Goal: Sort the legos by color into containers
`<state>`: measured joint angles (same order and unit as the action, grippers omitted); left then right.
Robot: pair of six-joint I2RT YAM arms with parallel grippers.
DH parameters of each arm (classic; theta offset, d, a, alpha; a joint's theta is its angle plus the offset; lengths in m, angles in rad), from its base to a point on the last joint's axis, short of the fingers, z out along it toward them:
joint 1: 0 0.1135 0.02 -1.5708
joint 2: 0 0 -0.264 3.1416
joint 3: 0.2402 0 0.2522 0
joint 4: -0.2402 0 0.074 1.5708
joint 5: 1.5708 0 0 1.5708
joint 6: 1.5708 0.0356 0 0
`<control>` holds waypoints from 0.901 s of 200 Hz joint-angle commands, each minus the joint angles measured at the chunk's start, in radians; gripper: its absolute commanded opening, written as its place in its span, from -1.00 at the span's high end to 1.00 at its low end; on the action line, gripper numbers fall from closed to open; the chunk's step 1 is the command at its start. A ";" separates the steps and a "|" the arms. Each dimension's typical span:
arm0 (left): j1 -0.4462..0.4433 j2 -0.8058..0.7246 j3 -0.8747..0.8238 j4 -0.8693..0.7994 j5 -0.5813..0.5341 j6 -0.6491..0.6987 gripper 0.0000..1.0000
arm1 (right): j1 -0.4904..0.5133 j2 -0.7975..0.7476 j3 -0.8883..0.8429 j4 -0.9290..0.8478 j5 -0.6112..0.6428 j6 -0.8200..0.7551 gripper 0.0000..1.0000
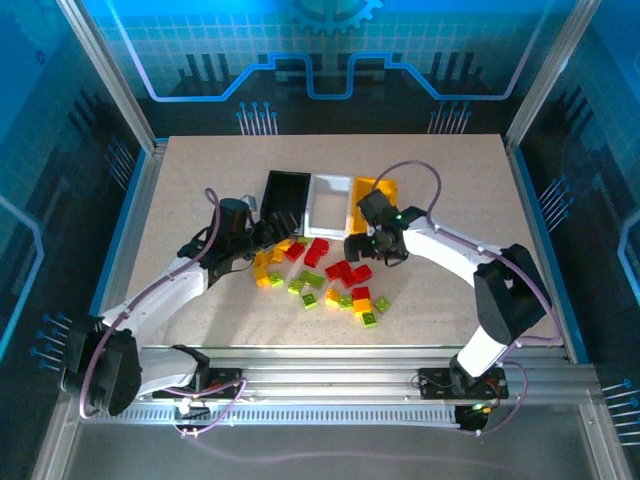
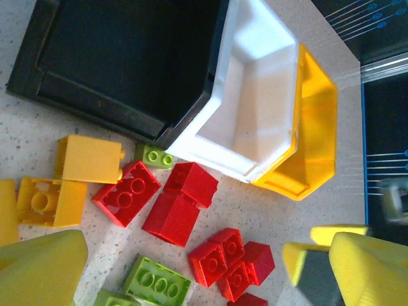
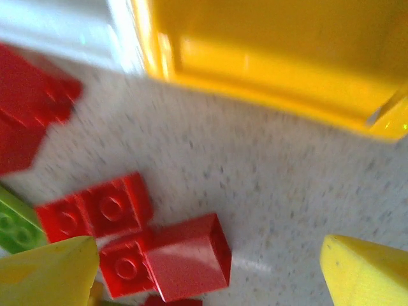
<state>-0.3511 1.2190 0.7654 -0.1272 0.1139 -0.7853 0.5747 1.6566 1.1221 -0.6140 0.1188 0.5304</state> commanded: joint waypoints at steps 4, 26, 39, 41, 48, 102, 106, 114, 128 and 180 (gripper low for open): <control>-0.006 -0.030 -0.021 -0.036 0.019 0.003 -0.98 | 0.032 0.024 -0.035 -0.003 0.001 0.022 -0.79; -0.005 -0.030 -0.033 -0.033 0.018 0.000 -0.98 | 0.040 0.046 -0.045 0.014 0.003 0.014 -0.75; -0.006 -0.027 -0.035 -0.030 0.017 0.000 -0.98 | 0.040 0.071 -0.036 0.015 0.007 0.008 -0.69; -0.006 -0.026 -0.035 -0.030 0.016 0.000 -0.98 | 0.040 0.077 -0.034 0.014 0.009 0.008 -0.68; -0.006 -0.023 -0.036 -0.032 0.014 -0.001 -0.98 | 0.040 0.087 -0.030 0.015 0.014 0.009 -0.63; -0.006 -0.016 -0.030 -0.035 0.013 -0.003 -0.98 | 0.027 0.117 -0.029 0.005 0.062 0.037 -0.30; -0.005 -0.015 -0.029 -0.035 0.013 -0.001 -0.98 | 0.025 0.119 -0.031 0.005 0.064 0.039 -0.30; -0.006 -0.014 -0.031 -0.036 0.013 -0.001 -0.98 | 0.022 0.122 -0.034 0.010 0.060 0.040 -0.29; -0.005 -0.008 -0.029 -0.037 0.015 -0.002 -0.98 | 0.020 0.129 -0.037 0.023 0.043 0.039 -0.28; -0.006 0.005 -0.025 -0.035 0.023 -0.008 -0.98 | 0.019 0.082 -0.054 0.042 0.013 0.050 0.22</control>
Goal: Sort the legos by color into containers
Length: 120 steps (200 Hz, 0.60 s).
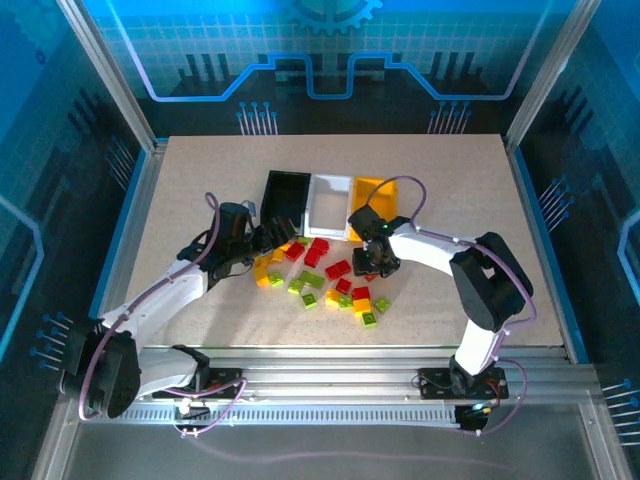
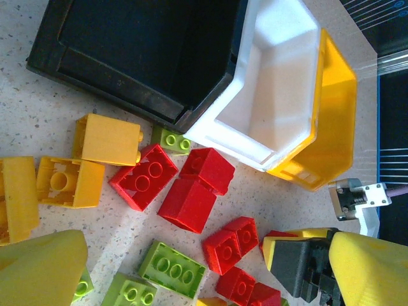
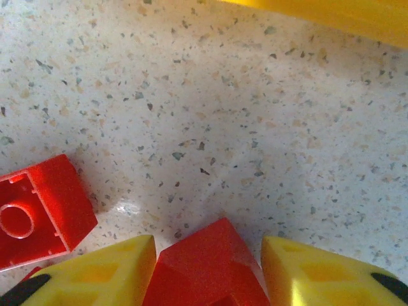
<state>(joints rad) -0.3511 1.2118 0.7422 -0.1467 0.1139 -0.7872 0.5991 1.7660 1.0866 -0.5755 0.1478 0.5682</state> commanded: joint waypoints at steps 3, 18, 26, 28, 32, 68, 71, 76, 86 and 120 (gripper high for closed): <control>-0.006 0.014 -0.001 -0.015 0.024 -0.006 -0.98 | -0.006 -0.035 -0.019 0.002 -0.014 0.012 0.25; -0.005 0.018 0.003 -0.016 0.032 -0.005 -0.98 | -0.007 -0.084 -0.014 -0.007 -0.006 0.009 0.36; -0.006 0.017 0.003 -0.016 0.030 -0.002 -0.98 | -0.013 -0.117 -0.003 -0.014 -0.001 0.006 0.38; -0.007 0.017 0.003 -0.016 0.030 -0.001 -0.98 | -0.014 -0.126 0.001 -0.017 0.002 0.004 0.39; -0.006 0.015 0.003 -0.016 0.028 0.001 -0.98 | -0.019 -0.143 0.010 -0.022 0.009 0.003 0.39; -0.023 0.014 0.006 -0.047 -0.004 0.028 -0.98 | -0.090 -0.131 0.174 -0.057 0.085 -0.030 0.35; -0.025 0.014 0.007 -0.051 -0.009 0.030 -0.98 | -0.097 -0.116 0.191 -0.057 0.089 -0.032 0.34; -0.027 0.013 0.008 -0.057 -0.017 0.032 -0.98 | -0.106 -0.091 0.216 -0.057 0.101 -0.034 0.34; -0.028 0.011 0.006 -0.074 -0.032 0.034 -0.98 | -0.125 -0.036 0.266 -0.058 0.137 -0.037 0.34; -0.029 -0.013 0.008 -0.174 -0.125 0.037 -0.98 | -0.184 0.138 0.439 -0.055 0.123 -0.034 0.28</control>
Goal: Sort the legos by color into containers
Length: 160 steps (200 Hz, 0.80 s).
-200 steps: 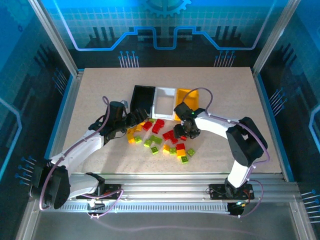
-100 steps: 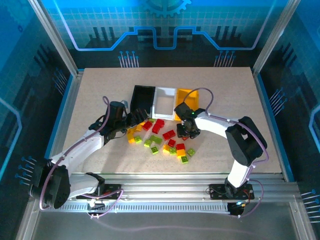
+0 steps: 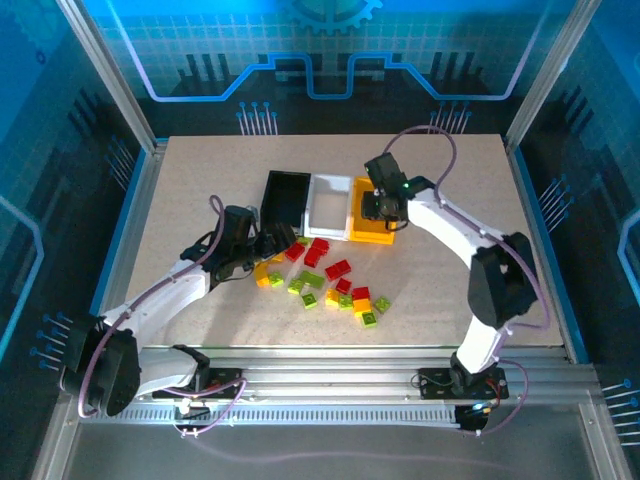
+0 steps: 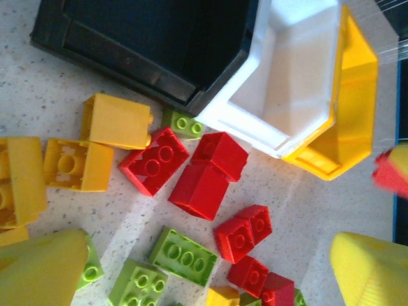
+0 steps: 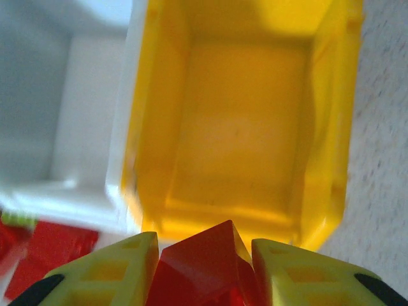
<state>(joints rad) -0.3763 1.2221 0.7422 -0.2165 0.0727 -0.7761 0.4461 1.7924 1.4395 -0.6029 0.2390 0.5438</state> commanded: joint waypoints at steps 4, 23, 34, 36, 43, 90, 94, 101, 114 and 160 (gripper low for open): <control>-0.004 -0.027 0.006 -0.115 -0.095 0.026 -0.98 | -0.035 0.129 0.108 -0.028 0.028 -0.011 0.26; -0.001 -0.046 0.006 -0.166 -0.153 0.016 -0.98 | -0.047 0.200 0.200 -0.060 0.023 -0.010 0.16; 0.001 -0.059 0.003 -0.179 -0.170 0.014 -0.98 | -0.053 0.220 0.233 -0.067 0.014 -0.008 0.00; 0.002 -0.060 0.002 -0.179 -0.171 0.012 -0.98 | -0.055 0.222 0.237 -0.066 0.012 -0.008 -0.03; 0.003 -0.066 0.001 -0.184 -0.176 0.010 -0.98 | -0.056 0.223 0.249 -0.067 0.007 -0.008 -0.14; 0.004 -0.085 -0.005 -0.254 -0.220 0.006 -0.88 | -0.053 0.090 0.172 -0.016 -0.038 0.006 -0.40; 0.004 -0.081 -0.009 -0.261 -0.221 0.006 -0.84 | -0.051 0.072 0.149 -0.008 -0.042 0.008 -0.41; 0.004 -0.074 -0.018 -0.269 -0.219 0.004 -0.76 | -0.044 0.046 0.114 0.008 -0.046 0.015 -0.41; 0.004 -0.056 -0.034 -0.274 -0.199 0.003 -0.62 | -0.033 0.000 0.049 0.032 -0.058 0.019 -0.41; -0.049 0.032 -0.075 -0.268 -0.197 0.002 -0.50 | -0.023 -0.099 -0.115 0.088 -0.083 0.046 -0.42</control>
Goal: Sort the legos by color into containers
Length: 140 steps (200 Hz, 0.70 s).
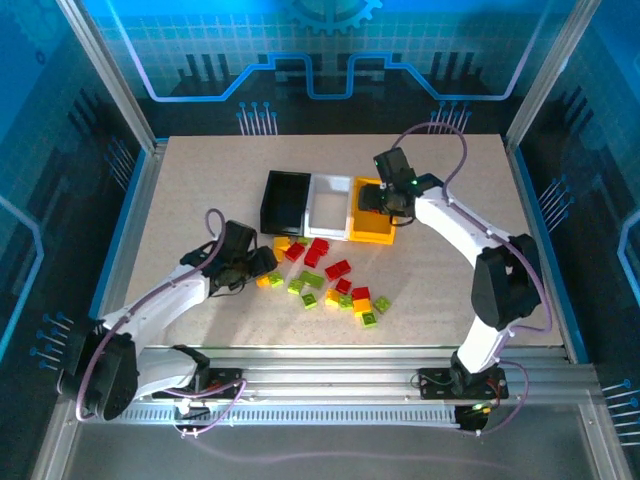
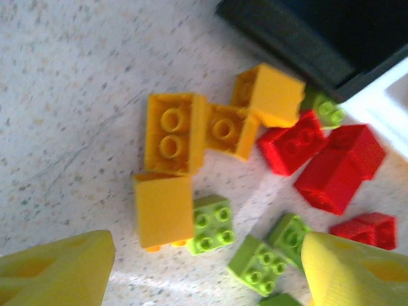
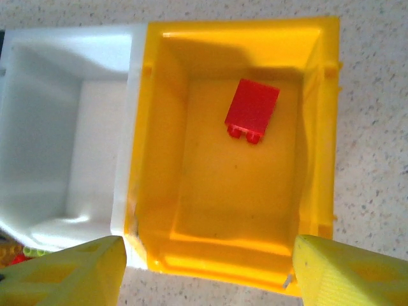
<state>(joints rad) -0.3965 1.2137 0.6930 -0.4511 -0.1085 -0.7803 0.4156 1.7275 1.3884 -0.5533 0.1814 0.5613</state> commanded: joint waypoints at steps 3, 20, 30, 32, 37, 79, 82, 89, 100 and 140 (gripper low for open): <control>-0.029 0.045 -0.030 -0.028 -0.022 0.005 -0.50 | 0.008 -0.037 -0.069 0.041 -0.028 0.030 -0.42; -0.028 0.060 -0.051 0.032 -0.040 0.007 -0.49 | 0.007 -0.057 -0.093 0.053 -0.035 0.032 -0.42; -0.028 0.072 -0.059 0.071 -0.047 0.007 -0.48 | 0.007 -0.067 -0.104 0.059 -0.038 0.033 -0.42; -0.028 0.075 -0.059 0.080 -0.046 0.007 -0.47 | 0.007 -0.068 -0.104 0.059 -0.037 0.033 -0.42; -0.028 0.083 -0.061 0.099 -0.046 0.013 -0.46 | 0.007 -0.073 -0.107 0.060 -0.040 0.032 -0.42; -0.025 0.192 -0.061 0.203 -0.085 0.033 -0.15 | 0.006 -0.104 -0.130 0.062 -0.031 0.025 -0.41; -0.026 0.199 -0.062 0.207 -0.087 0.035 -0.13 | 0.007 -0.107 -0.133 0.063 -0.029 0.024 -0.41; -0.025 0.213 -0.065 0.214 -0.092 0.033 -0.10 | 0.006 -0.110 -0.135 0.061 -0.026 0.023 -0.41; -0.025 0.224 -0.067 0.226 -0.100 0.041 -0.01 | 0.006 -0.115 -0.140 0.062 -0.027 0.022 -0.41; -0.029 0.163 -0.085 0.199 -0.106 0.036 0.46 | 0.002 -0.123 -0.150 0.066 -0.026 0.028 -0.41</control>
<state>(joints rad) -0.4217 1.4090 0.6380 -0.2131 -0.1951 -0.7532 0.4179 1.6276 1.2533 -0.4953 0.1490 0.5770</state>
